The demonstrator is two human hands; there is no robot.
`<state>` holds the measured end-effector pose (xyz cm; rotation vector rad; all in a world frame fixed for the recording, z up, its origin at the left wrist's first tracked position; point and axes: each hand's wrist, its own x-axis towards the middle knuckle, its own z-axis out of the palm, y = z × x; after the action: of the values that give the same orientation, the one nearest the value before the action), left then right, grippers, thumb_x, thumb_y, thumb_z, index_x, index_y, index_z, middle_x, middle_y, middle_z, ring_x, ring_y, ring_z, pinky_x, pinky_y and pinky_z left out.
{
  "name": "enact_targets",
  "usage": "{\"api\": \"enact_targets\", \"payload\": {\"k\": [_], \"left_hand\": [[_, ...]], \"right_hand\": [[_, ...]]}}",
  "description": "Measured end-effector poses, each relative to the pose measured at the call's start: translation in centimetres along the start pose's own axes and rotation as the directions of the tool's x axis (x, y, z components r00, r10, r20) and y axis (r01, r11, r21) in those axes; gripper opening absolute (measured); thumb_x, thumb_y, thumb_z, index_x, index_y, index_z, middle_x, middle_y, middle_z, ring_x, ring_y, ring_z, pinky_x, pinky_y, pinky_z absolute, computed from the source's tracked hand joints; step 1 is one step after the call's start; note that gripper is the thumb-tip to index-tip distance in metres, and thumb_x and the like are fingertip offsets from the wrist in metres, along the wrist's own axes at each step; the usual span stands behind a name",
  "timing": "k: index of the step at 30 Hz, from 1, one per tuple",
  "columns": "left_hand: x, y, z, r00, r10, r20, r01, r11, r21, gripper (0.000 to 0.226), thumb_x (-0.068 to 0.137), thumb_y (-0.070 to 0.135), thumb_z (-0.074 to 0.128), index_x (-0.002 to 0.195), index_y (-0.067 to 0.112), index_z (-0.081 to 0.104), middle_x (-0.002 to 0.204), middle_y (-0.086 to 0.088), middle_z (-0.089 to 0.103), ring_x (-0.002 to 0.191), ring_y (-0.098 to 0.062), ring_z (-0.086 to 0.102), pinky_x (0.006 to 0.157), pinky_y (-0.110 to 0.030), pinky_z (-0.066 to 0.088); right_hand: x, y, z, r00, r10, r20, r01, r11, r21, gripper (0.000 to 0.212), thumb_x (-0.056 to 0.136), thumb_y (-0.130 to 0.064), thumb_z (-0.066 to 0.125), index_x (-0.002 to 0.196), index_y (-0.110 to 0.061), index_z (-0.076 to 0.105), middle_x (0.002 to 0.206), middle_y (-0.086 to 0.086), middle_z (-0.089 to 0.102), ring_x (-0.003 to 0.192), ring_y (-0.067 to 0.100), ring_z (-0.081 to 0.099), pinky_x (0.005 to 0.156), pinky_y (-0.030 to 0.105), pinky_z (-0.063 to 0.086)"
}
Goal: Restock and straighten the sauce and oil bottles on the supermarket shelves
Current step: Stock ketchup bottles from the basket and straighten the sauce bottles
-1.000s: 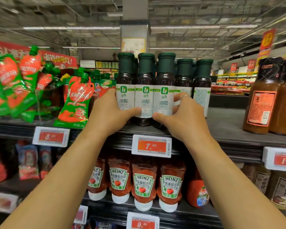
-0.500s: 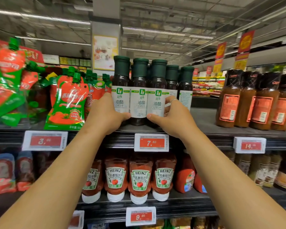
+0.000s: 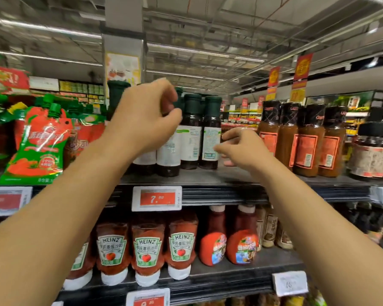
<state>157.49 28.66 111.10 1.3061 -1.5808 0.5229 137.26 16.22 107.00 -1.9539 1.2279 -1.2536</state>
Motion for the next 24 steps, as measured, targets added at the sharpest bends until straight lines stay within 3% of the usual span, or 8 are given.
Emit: {"api": "enact_targets", "payload": {"k": [3,7,11,13,16,20,22,24], "left_hand": [[4.1,2.7,1.9,0.991,0.092,0.099,-0.099,0.993,0.066,0.015,0.087,0.027,0.064,0.101,0.024,0.066,0.084,0.012,0.065,0.083,-0.013,0.061,0.074,-0.026,0.046],[10.6,5.1,4.0,0.935,0.137,0.328,-0.22,0.948,0.229,0.03,0.085,0.034,0.066,0.114,0.032,0.066,0.094,0.012,0.062,0.092,-0.014,0.056,0.079,-0.025,0.038],[15.3,5.8,6.4,0.867,0.064,0.494,-0.278,0.885,0.373,0.043,0.088,0.038,0.064,0.131,0.035,0.058,0.123,0.003,0.062,0.103,-0.017,0.054,0.089,-0.034,0.043],[16.3,5.4,7.7,0.798,-0.023,0.602,-0.29,0.861,0.417,0.05,0.091,0.032,0.064,0.139,0.039,0.051,0.138,0.002,0.057,0.117,-0.02,0.055,0.102,-0.04,0.044],[16.9,4.2,8.7,0.697,-0.092,0.711,-0.297,0.866,0.403,0.058,0.093,0.019,0.064,0.146,0.038,0.046,0.143,0.004,0.055,0.128,-0.021,0.054,0.11,-0.045,0.043],[16.8,3.2,8.5,0.685,-0.054,0.726,-0.331,0.865,0.377,0.052,0.096,0.017,0.065,0.142,0.038,0.051,0.137,0.01,0.057,0.124,-0.017,0.057,0.108,-0.043,0.045],[17.0,3.1,8.4,0.672,-0.059,0.738,-0.314,0.88,0.356,0.052,0.096,0.014,0.065,0.141,0.038,0.052,0.131,0.013,0.057,0.122,-0.017,0.058,0.108,-0.047,0.047],[17.2,3.0,8.5,0.667,-0.053,0.743,-0.314,0.885,0.345,0.051,0.096,0.012,0.064,0.139,0.037,0.053,0.126,0.016,0.057,0.121,-0.018,0.059,0.107,-0.049,0.048]], "right_hand": [[2.4,0.0,-1.8,1.0,-0.017,0.004,0.017,0.999,0.033,0.037,0.083,-0.022,0.083,0.113,-0.016,0.062,0.098,0.003,0.067,0.082,0.017,0.07,0.069,0.043,0.065],[5.3,-0.8,-2.3,0.995,-0.098,-0.008,0.098,0.995,0.017,0.035,0.079,-0.031,0.08,0.103,-0.019,0.057,0.101,0.002,0.064,0.094,0.023,0.068,0.08,0.048,0.063],[6.1,-0.5,-0.4,0.988,-0.133,0.073,0.13,0.991,0.038,0.026,0.079,-0.022,0.074,0.072,-0.019,0.048,0.068,-0.005,0.059,0.065,0.014,0.058,0.064,0.038,0.054],[6.3,0.7,0.5,0.983,-0.133,0.131,0.124,0.99,0.07,0.019,0.078,-0.018,0.07,0.084,-0.02,0.052,0.073,-0.002,0.063,0.067,0.017,0.058,0.066,0.038,0.052],[6.4,2.0,0.9,0.977,-0.135,0.164,0.133,0.991,0.025,0.041,0.076,-0.026,0.071,0.11,-0.023,0.046,0.095,-0.001,0.07,0.086,0.018,0.067,0.076,0.036,0.055],[6.9,3.1,1.1,0.963,-0.155,0.221,0.153,0.988,0.025,0.06,0.073,-0.027,0.082,0.125,-0.027,0.052,0.103,-0.004,0.074,0.096,0.018,0.071,0.093,0.045,0.057],[6.8,3.2,1.2,0.963,-0.157,0.218,0.155,0.988,0.028,0.076,0.071,-0.036,0.089,0.135,-0.028,0.048,0.102,-0.005,0.074,0.093,0.016,0.071,0.091,0.043,0.058],[6.8,3.3,1.2,0.968,-0.163,0.193,0.164,0.986,0.008,0.078,0.069,-0.045,0.09,0.134,-0.031,0.049,0.101,-0.008,0.073,0.091,0.012,0.07,0.084,0.036,0.058]]}}
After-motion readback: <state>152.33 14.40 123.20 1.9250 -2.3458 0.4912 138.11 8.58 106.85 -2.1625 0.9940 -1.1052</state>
